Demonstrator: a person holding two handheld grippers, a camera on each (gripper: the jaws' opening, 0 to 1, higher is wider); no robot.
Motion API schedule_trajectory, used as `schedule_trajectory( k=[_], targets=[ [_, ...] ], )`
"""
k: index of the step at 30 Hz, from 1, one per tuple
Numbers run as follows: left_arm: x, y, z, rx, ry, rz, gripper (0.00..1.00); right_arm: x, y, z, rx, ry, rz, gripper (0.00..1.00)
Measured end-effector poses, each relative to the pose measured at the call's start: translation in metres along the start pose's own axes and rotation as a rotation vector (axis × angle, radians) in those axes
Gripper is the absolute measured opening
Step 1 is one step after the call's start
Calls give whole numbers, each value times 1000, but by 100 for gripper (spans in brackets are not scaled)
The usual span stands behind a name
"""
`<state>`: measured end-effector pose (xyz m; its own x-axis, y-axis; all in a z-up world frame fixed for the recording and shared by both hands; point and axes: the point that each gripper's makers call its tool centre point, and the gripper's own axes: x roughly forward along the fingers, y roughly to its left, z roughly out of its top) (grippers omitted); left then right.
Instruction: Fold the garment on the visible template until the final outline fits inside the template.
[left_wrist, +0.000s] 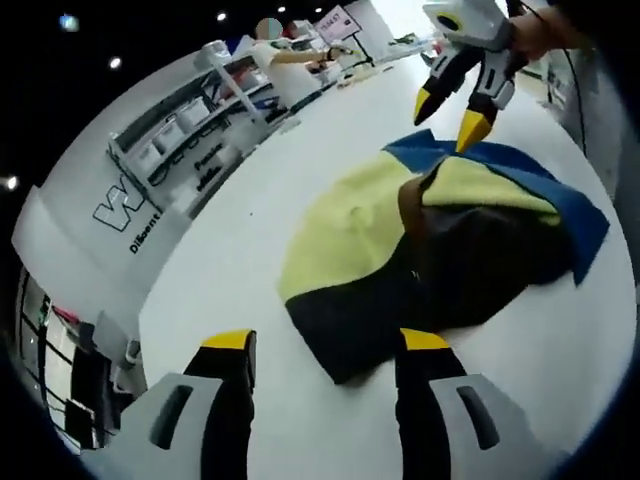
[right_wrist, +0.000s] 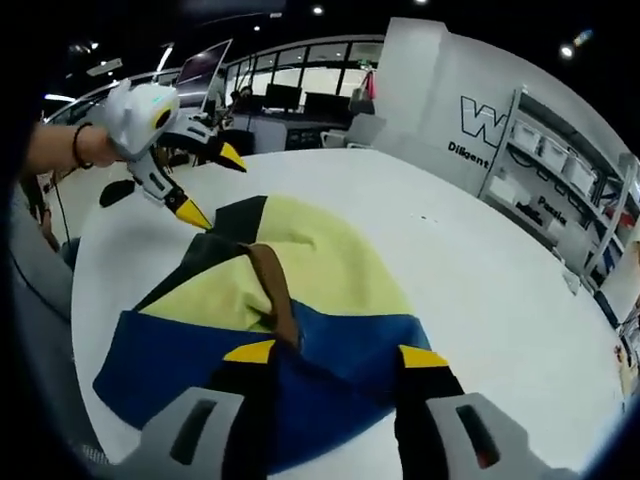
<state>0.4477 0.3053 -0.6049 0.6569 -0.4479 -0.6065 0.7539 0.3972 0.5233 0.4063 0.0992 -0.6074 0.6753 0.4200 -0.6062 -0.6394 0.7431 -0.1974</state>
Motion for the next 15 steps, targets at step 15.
schedule_trajectory(
  k=[15],
  targets=[
    [17,-15,1,230,-7,-102,35,8,11,-1,-83,28,46,16]
  ],
)
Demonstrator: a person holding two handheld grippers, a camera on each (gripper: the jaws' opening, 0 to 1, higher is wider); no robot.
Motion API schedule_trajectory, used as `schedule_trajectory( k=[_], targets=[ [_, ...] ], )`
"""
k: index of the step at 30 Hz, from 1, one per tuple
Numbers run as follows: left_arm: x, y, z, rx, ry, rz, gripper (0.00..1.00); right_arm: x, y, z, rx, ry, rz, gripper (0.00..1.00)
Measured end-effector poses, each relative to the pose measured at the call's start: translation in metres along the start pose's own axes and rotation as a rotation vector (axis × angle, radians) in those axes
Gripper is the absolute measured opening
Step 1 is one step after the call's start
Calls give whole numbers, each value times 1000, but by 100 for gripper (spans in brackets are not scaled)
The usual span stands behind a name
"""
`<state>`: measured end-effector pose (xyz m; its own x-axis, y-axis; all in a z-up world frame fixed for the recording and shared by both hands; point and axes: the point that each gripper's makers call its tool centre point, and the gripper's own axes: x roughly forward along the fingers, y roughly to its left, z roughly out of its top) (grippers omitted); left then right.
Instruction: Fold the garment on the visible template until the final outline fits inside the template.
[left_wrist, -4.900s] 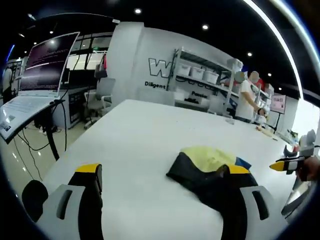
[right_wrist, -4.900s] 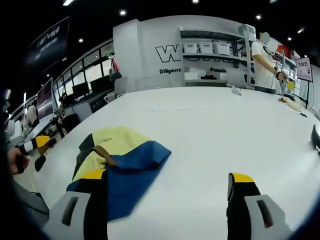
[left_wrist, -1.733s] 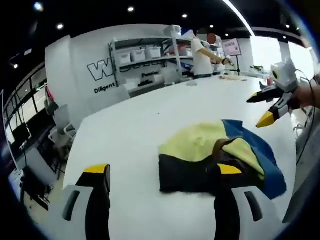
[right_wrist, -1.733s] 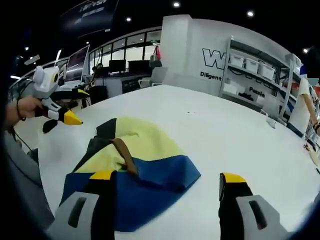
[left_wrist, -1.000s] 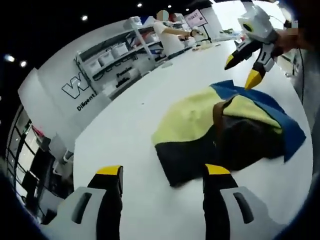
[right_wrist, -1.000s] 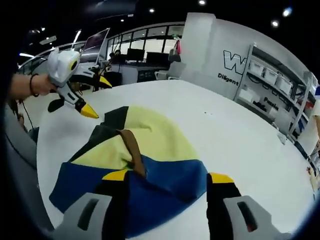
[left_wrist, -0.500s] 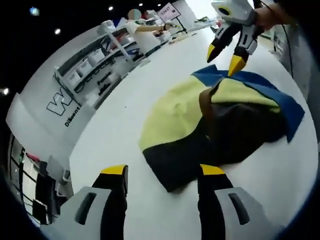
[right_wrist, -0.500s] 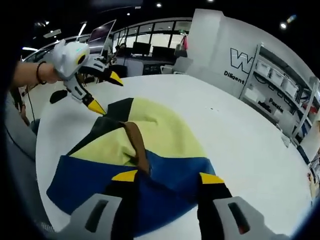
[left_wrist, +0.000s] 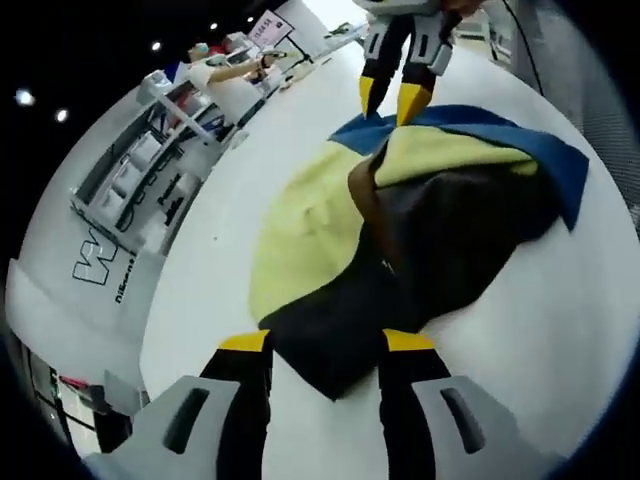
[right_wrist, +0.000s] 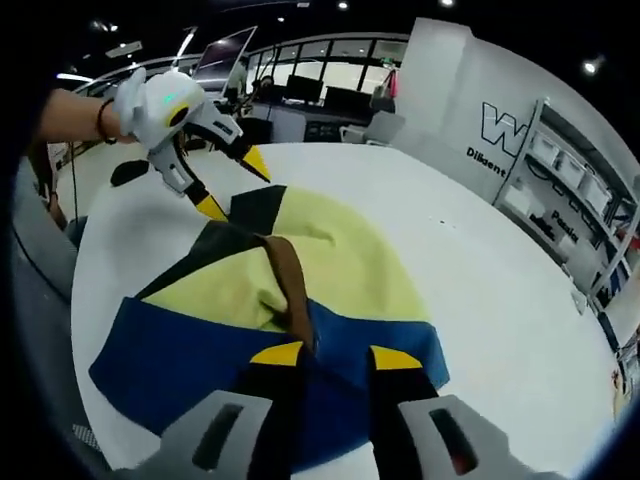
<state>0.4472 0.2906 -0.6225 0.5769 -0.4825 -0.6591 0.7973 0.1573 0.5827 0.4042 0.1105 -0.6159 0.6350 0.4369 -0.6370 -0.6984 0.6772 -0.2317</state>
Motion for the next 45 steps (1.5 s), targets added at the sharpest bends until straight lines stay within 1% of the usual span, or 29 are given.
schedule_trajectory(
  k=[1,2,5,7,9,11,14,16,17,18,20,24,26,28,29,30,32,33,34,36,39,42,45],
  targets=[
    [0,-1,0,8,0,-3,34,0,0,0,-1,2,0,13],
    [1,-3,2,36,-2,-14,32,1,-1,-2,-3,8,-1,11],
    [1,-6,8,83,-13,-24,28,2,-3,-4,8,19,3,9],
    [3,-8,6,65,6,-43,22,2,-2,-5,7,23,3,7],
    [4,-10,8,51,-12,-50,14,2,-2,-5,2,23,5,4],
    [4,-11,8,57,-16,-57,9,2,1,-3,-19,14,22,5],
    [4,-13,9,82,-15,-58,8,2,9,-2,-102,23,48,8],
    [4,-13,9,85,-15,-59,5,3,14,-2,-99,24,66,9],
    [4,-12,10,86,-18,-57,0,5,17,-3,-101,27,79,9],
    [4,-10,11,83,-17,-46,0,7,19,-5,-119,36,86,10],
    [3,-10,13,74,-19,-49,0,9,21,-8,-147,52,86,10],
    [1,-9,14,66,-19,-51,0,12,21,-5,-179,50,77,10],
    [-1,-6,15,42,-26,-41,0,14,19,-4,-192,50,71,9],
    [-4,-3,16,-8,-32,-27,0,16,18,-2,-203,46,67,6],
    [-6,-2,17,-18,-34,-23,0,17,18,-2,-201,46,67,4],
    [-8,0,18,-24,-35,-16,0,20,18,-4,-195,55,68,3],
    [-10,4,16,-14,-22,16,0,22,16,-7,-193,60,56,0],
    [-12,6,17,-43,-31,36,0,22,15,-9,-185,64,52,0],
    [-14,5,19,-93,-53,37,0,21,14,-8,-170,58,51,0],
    [-17,8,20,-89,-62,54,0,20,13,-7,-160,50,43,0],
    [-20,10,21,-118,-73,66,0,16,13,-6,-143,33,32,0],
    [-21,11,22,-179,-81,76,0,12,9,-3,-125,15,20,0],
    [-24,15,25,-219,-99,96,0,8,2,3,-84,-10,3,0]
  ],
)
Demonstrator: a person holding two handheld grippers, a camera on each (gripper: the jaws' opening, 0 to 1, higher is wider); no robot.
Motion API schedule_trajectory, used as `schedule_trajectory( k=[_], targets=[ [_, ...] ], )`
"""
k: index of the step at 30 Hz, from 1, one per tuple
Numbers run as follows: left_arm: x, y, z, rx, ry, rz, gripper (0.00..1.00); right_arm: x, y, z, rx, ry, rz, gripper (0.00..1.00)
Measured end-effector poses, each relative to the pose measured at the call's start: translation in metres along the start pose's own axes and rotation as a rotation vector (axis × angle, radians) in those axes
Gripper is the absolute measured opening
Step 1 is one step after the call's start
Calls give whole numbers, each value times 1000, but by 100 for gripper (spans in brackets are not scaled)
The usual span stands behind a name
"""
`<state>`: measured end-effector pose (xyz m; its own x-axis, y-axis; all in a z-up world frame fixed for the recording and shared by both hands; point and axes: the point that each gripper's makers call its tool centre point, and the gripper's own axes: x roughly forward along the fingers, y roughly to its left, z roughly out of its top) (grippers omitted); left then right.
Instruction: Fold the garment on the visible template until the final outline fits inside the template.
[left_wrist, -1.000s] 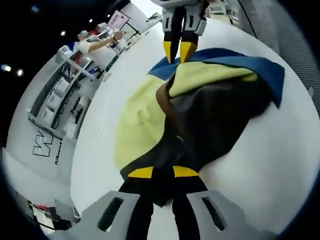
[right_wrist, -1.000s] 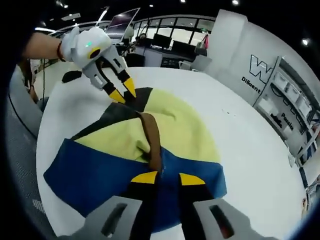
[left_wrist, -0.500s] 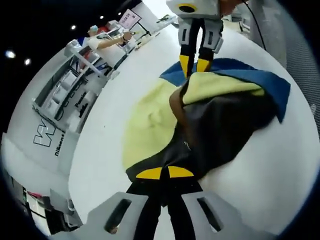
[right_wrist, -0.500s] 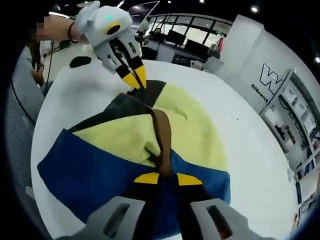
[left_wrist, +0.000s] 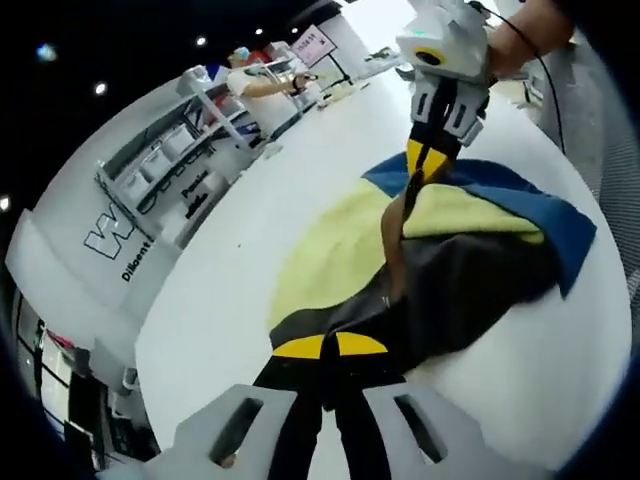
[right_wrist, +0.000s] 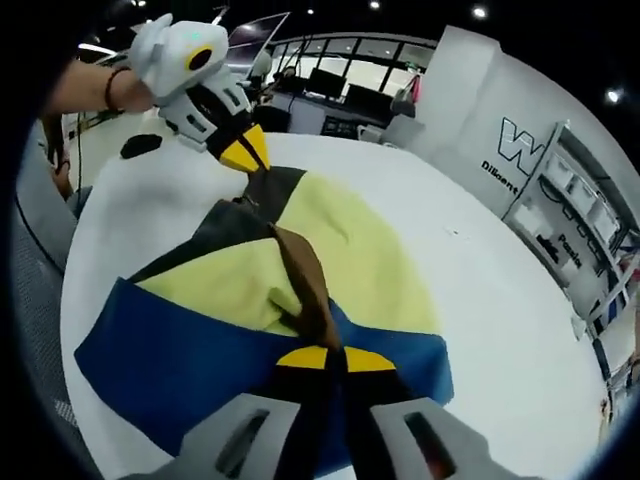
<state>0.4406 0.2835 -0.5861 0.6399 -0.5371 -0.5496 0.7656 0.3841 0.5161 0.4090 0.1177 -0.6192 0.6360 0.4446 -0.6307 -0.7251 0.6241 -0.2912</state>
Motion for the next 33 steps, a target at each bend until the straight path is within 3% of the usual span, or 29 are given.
schedule_trajectory(
  k=[6,8,11,14,17,21,33],
  targets=[
    [-3,6,3,-53,-18,19,0,-8,-13,11,37,-43,-30,0],
    [-2,9,-2,-75,9,28,0,-9,-16,15,46,-54,-36,0],
    [-4,10,3,-139,-18,27,0,-11,-20,18,50,-62,-46,0],
    [-9,21,2,-126,-5,73,0,-13,-24,23,54,-79,-53,0],
    [-9,23,10,-196,-36,64,0,-14,-28,29,57,-87,-64,0],
    [-10,25,15,-167,-23,78,0,-19,-37,38,80,-99,-82,0],
    [-14,37,29,-252,-69,112,0,-18,-55,48,14,-102,-117,0]
  ],
)
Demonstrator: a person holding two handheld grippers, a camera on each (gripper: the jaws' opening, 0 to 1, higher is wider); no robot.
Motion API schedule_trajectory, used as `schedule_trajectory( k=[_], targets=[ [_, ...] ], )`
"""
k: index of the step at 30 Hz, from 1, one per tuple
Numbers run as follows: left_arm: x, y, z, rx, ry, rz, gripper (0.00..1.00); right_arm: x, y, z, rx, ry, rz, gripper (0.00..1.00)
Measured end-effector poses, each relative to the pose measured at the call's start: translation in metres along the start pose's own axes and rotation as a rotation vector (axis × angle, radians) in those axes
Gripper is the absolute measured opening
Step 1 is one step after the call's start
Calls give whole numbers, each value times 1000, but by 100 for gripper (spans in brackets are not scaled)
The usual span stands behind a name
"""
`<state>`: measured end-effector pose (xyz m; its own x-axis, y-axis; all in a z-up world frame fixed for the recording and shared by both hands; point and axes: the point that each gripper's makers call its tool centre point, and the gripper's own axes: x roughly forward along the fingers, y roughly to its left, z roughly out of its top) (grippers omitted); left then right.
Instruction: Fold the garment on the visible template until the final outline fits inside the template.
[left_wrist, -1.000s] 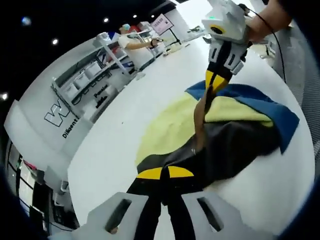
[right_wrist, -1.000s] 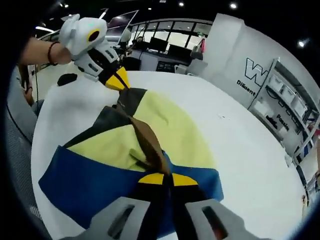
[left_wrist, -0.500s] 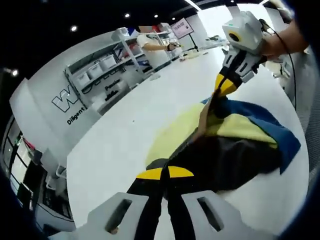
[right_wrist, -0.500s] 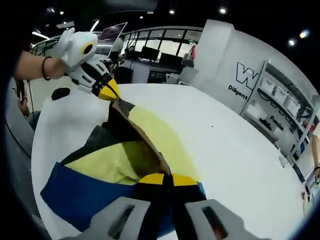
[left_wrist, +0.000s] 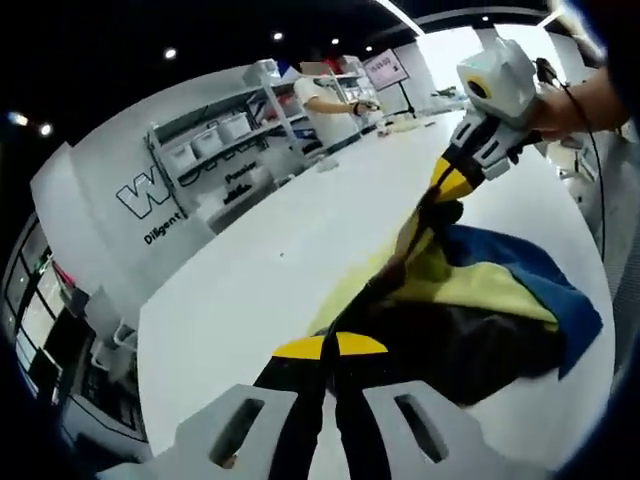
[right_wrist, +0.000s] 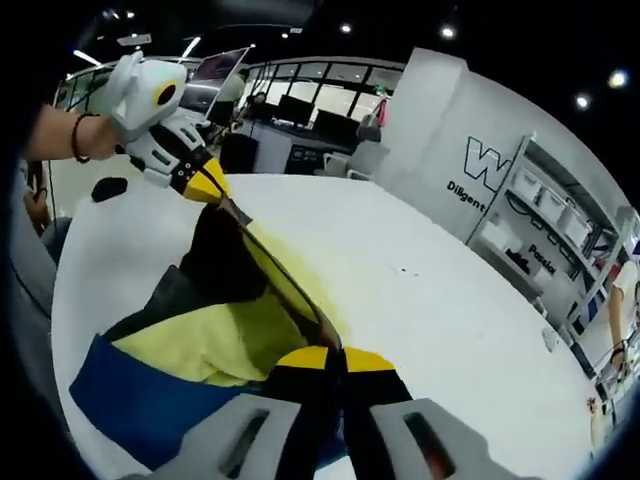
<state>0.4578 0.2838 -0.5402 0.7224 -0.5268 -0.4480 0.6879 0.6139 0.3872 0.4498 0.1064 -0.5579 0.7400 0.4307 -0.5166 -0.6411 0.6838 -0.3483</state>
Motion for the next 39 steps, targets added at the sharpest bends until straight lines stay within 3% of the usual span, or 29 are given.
schedule_trajectory(
  k=[2,4,15,37,39],
  targets=[
    [1,2,4,68,5,10,0,-1,-12,7,-7,-17,-51,0],
    [3,1,8,80,3,10,0,1,-16,12,-33,-20,-63,0],
    [14,19,24,126,-21,43,0,11,-37,16,41,-23,-88,0],
    [42,44,42,1,-36,0,0,34,-76,32,119,-13,-116,0],
    [45,45,43,-37,-33,-9,0,37,-80,32,125,-14,-116,0]
  ],
)
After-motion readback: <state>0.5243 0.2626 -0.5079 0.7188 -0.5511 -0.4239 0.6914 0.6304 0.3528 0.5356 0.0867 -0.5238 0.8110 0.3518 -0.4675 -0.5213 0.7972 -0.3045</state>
